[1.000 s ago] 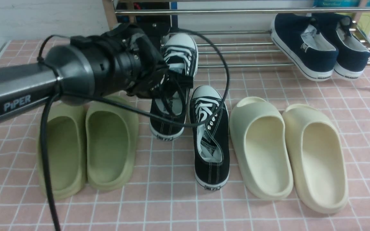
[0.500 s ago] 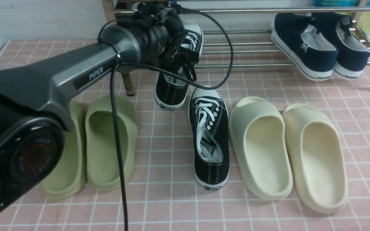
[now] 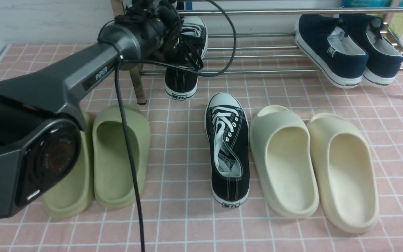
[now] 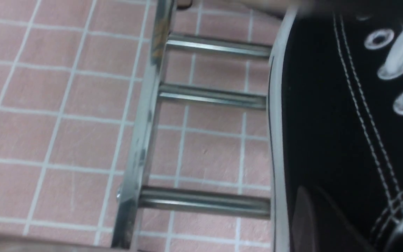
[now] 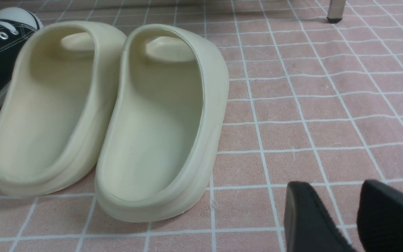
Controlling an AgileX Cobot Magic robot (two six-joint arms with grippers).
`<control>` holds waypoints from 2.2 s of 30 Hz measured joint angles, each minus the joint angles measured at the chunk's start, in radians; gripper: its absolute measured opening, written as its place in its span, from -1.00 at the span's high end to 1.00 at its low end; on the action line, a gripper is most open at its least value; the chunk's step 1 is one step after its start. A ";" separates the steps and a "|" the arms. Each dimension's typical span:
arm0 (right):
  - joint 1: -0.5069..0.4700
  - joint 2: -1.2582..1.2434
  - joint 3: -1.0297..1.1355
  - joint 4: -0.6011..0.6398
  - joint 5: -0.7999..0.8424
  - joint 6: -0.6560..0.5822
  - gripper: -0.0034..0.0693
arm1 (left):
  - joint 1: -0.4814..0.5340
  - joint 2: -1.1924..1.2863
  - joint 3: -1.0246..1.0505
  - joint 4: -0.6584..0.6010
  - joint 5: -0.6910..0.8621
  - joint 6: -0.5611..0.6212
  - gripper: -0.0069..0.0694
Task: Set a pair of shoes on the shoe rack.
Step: Use the left arm to put a shoe into the shoe rack
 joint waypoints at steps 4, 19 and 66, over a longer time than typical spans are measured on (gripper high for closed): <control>0.000 0.000 0.000 0.000 0.000 0.000 0.25 | -0.001 0.000 0.000 -0.007 -0.009 0.000 0.14; 0.000 0.000 0.000 0.000 0.000 0.000 0.25 | -0.064 -0.224 -0.040 -0.263 0.466 0.569 0.51; 0.000 0.000 0.000 0.000 0.001 0.000 0.25 | -0.075 -0.117 0.092 -0.286 0.277 0.676 0.78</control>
